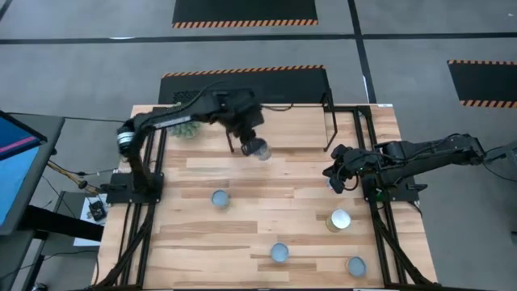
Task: Pick and place cans onto a shelf
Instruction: Put the canned tomatoes on the shelf
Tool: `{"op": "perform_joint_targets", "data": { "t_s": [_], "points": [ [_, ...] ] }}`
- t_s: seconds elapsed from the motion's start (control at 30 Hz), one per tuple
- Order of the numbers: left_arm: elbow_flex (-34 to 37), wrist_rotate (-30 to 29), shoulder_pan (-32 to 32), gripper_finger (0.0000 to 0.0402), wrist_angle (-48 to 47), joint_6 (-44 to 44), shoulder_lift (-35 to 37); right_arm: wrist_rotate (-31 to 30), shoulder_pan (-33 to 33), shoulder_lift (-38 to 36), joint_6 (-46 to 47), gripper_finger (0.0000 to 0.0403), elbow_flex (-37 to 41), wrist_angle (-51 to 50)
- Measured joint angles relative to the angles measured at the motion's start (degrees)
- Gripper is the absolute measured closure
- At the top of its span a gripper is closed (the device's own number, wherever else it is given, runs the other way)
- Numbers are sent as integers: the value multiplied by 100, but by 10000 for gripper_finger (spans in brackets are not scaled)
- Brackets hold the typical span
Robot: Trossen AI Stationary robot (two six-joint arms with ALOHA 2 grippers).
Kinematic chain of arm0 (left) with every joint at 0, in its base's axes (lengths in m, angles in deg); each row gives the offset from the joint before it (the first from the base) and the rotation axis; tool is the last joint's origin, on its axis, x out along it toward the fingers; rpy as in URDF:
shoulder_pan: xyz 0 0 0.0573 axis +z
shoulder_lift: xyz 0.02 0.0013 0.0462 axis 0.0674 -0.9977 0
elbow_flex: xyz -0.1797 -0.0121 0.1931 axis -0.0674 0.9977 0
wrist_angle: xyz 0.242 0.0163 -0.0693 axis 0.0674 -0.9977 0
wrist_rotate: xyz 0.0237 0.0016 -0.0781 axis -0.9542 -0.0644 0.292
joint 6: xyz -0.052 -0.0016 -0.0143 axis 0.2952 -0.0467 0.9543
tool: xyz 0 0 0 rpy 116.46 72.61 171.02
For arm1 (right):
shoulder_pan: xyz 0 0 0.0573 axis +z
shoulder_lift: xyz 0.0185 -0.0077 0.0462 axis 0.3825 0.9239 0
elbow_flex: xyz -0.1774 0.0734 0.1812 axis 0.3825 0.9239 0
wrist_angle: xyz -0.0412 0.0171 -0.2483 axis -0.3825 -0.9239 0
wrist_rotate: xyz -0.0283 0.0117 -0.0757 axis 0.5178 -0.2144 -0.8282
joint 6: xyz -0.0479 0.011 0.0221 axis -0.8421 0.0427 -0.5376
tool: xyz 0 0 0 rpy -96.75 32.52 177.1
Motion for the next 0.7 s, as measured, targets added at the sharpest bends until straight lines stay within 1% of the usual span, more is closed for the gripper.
{"op": "perform_joint_targets", "data": {
  "t_s": [0.17, 0.33, 0.47, 0.7],
  "points": [
    [-981, 17, 428, 401, -855, -587, -785, 0, 2, -11, 0, 333, 0, -2],
    [-1429, 18, 818, 401, -1250, -955, -1270, 1, 2, -9, 2, 333, 0, 2],
    [-1470, 13, 1057, 401, -1480, -1184, -1440, 1, 0, -9, 2, 333, 0, 7],
    [-1403, 5, 1297, 401, -1463, -1425, -1440, 0, 2, -9, 2, 333, 0, 46]
  ]
}}
